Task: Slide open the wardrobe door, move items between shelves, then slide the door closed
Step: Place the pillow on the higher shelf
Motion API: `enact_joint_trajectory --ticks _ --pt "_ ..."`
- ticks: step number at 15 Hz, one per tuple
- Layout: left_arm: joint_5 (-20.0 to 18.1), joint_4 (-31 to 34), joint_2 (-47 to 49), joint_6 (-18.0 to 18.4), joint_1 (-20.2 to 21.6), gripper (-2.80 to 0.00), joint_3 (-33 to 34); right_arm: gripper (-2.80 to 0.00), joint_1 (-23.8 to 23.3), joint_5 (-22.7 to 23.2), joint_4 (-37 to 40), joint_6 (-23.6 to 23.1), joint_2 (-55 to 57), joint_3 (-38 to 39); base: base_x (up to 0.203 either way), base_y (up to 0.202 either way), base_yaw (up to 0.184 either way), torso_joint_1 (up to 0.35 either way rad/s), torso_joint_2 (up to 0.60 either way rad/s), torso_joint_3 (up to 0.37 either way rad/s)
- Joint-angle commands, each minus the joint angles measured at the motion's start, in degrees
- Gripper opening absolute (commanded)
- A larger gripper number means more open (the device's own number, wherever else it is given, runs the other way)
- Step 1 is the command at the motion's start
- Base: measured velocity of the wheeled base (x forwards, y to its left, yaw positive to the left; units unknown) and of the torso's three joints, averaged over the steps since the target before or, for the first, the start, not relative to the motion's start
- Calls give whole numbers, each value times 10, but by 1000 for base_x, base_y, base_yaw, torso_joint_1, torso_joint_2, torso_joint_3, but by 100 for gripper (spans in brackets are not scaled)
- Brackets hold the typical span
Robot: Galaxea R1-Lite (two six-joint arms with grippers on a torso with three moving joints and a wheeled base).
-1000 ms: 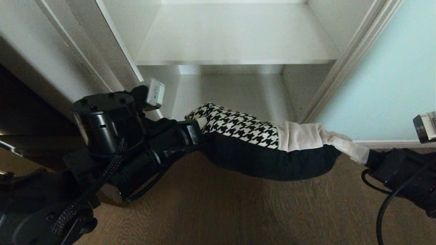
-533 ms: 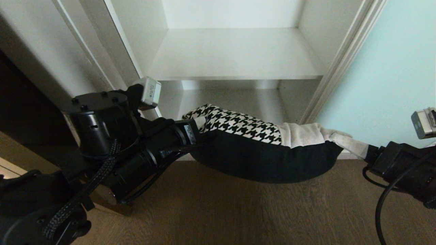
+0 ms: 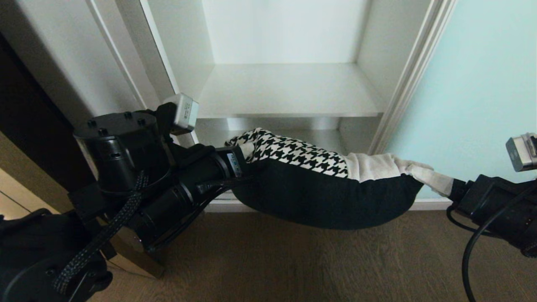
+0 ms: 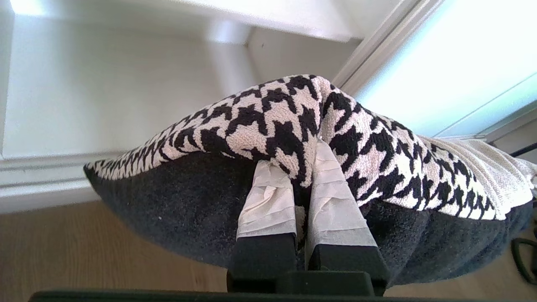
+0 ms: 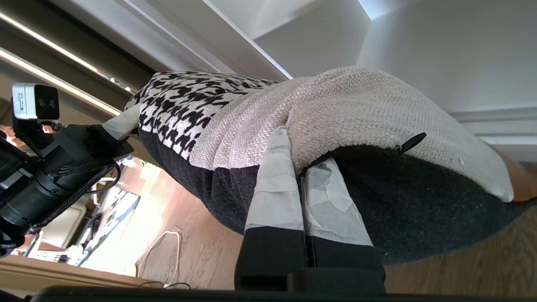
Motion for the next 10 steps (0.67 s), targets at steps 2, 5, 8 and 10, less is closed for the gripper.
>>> enact_joint_trajectory --ticks 2,5,8,10 --pt "0 -2 5 0 0 -280 -6 -280 0 2 -3 2 2 1 0 0 0 1 2 203" --pt "1 -2 5 -2 0 -280 -4 -280 0 2 -3 2 2 2 0 0 0 3 1 203" --pt "0 -3 6 -1 0 -280 -1 -280 0 2 -3 2 2 2 0 0 0 4 -2 201" --pt "0 -3 5 -1 0 -280 -1 -280 0 2 -4 2 2 3 0 0 0 1 5 199"
